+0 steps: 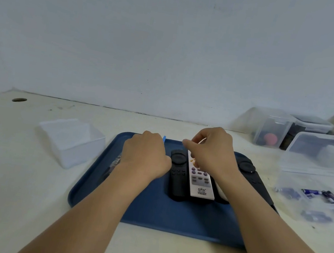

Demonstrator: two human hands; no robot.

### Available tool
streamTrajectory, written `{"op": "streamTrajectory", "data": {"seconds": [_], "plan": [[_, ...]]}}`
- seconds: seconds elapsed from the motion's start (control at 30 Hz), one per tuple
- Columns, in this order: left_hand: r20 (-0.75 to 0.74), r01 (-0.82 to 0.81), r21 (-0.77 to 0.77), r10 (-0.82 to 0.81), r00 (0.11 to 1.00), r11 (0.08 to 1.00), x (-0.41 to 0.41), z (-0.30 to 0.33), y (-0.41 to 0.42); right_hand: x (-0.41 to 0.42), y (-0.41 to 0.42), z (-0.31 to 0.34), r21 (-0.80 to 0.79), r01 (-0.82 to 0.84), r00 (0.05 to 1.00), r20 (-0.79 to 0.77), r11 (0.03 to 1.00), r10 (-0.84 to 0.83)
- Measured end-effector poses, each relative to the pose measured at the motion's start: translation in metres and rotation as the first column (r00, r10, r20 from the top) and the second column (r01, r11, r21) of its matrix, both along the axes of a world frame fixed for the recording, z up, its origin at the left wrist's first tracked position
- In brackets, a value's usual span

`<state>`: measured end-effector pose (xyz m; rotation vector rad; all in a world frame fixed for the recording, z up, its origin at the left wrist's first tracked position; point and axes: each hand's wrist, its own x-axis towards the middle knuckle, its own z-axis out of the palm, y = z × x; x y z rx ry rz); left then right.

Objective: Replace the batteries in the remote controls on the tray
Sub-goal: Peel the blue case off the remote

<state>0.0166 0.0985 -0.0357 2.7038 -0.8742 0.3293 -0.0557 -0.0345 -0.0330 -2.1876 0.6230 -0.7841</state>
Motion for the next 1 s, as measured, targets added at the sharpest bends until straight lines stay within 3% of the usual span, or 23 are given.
{"op": "streamTrajectory", "data": {"seconds": [0.17,0.23,0.27,0.3,0.33,0.37,0.4,0.43,0.6,0.77,1.0], "plan": [[-0.028,-0.022,-0.014,0.022,0.999,1.000,0.009,-0.008,0.003,-0.004,-0.001,0.007,0.080,-0.016,0.996,0.092,0.997,0.009],[-0.110,0.010,-0.220,-0.035,0.993,0.975,0.017,-0.005,0.002,-0.004,-0.003,0.009,0.155,-0.058,0.991,0.130,0.986,0.038],[-0.212,0.034,-0.428,-0.137,0.968,0.903,0.019,-0.001,0.001,-0.004,-0.004,0.010,0.225,-0.099,0.986,0.157,0.969,0.064],[-0.336,0.009,-0.649,-0.297,0.894,0.761,0.017,0.003,-0.001,-0.003,-0.005,0.011,0.314,-0.150,0.978,0.185,0.938,0.095],[-0.435,-0.067,-0.796,-0.490,0.755,0.602,0.013,0.008,-0.005,-0.004,-0.006,0.013,0.404,-0.200,0.970,0.211,0.893,0.122],[-0.474,-0.158,-0.860,-0.644,0.600,0.486,0.006,0.011,-0.008,-0.005,-0.006,0.015,0.479,-0.247,0.961,0.232,0.842,0.150],[-0.476,-0.216,-0.878,-0.728,0.494,0.427,-0.002,0.011,-0.011,-0.006,-0.006,0.017,0.530,-0.294,0.949,0.262,0.796,0.176],[-0.477,-0.230,-0.879,-0.755,0.450,0.418,-0.008,0.010,-0.014,-0.007,-0.007,0.019,0.551,-0.337,0.934,0.299,0.763,0.197],[-0.486,-0.145,-0.867,-0.744,0.459,0.476,-0.018,0.000,-0.022,-0.015,-0.011,0.018,0.438,-0.341,0.921,0.334,0.832,0.202],[-0.482,-0.106,-0.862,-0.736,0.475,0.496,-0.016,-0.002,-0.023,-0.019,-0.013,0.011,0.462,-0.331,0.922,0.345,0.823,0.177],[-0.545,-0.183,-0.825,-0.667,0.508,0.535,-0.019,-0.003,-0.026,-0.021,-0.016,0.010,0.442,-0.322,0.936,0.281,0.837,0.212]]}}
